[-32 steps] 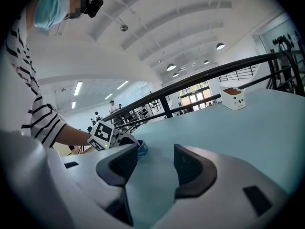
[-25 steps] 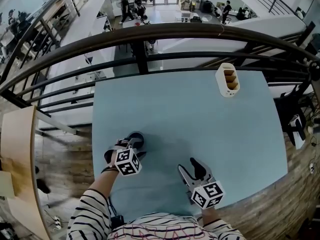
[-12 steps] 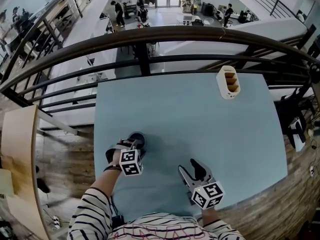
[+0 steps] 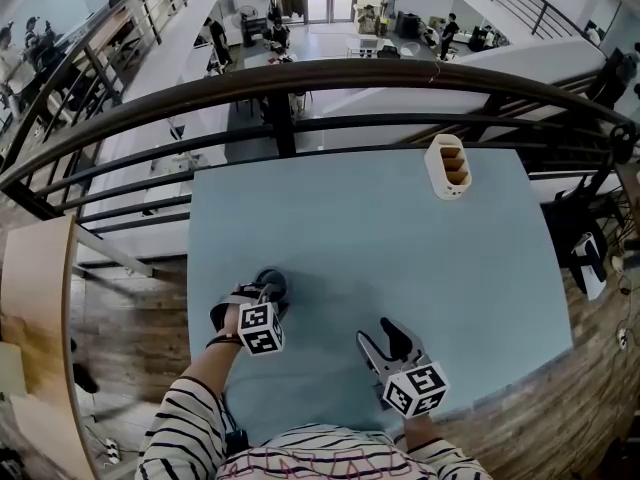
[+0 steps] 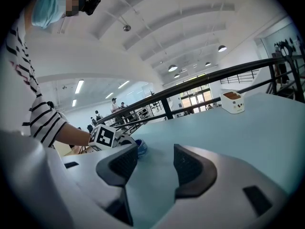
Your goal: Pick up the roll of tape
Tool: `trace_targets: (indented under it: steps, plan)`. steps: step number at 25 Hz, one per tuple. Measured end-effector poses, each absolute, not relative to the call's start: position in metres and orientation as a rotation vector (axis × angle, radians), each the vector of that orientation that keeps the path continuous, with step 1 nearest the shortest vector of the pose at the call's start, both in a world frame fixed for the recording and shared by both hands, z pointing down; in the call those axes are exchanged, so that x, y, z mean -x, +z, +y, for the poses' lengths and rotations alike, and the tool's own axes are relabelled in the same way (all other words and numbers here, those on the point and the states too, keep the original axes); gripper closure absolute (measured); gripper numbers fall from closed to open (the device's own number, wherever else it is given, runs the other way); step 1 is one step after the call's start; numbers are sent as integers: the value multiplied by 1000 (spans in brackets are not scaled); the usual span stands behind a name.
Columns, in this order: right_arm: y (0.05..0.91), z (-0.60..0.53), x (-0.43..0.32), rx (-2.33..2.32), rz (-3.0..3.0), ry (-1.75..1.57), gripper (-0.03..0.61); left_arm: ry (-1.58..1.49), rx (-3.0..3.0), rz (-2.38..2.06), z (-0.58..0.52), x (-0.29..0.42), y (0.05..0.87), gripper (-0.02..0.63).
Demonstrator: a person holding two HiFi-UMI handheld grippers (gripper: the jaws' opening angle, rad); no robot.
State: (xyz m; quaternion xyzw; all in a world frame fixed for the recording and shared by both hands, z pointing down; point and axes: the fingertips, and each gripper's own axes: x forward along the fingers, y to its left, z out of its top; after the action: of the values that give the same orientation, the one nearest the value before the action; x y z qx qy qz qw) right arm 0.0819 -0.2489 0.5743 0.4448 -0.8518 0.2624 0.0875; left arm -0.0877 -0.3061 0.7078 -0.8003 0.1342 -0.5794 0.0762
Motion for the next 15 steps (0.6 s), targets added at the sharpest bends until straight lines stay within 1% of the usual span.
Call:
trace_targets:
  steps: [7,15]
  plan:
    - [564,-238,-84,-1342,-2547,746,347,-1626,2408,549,-311,88,682,518]
    - [551,-214,-79,-1364,-2563,690,347,-1409,2451,707,-306,81,632,520]
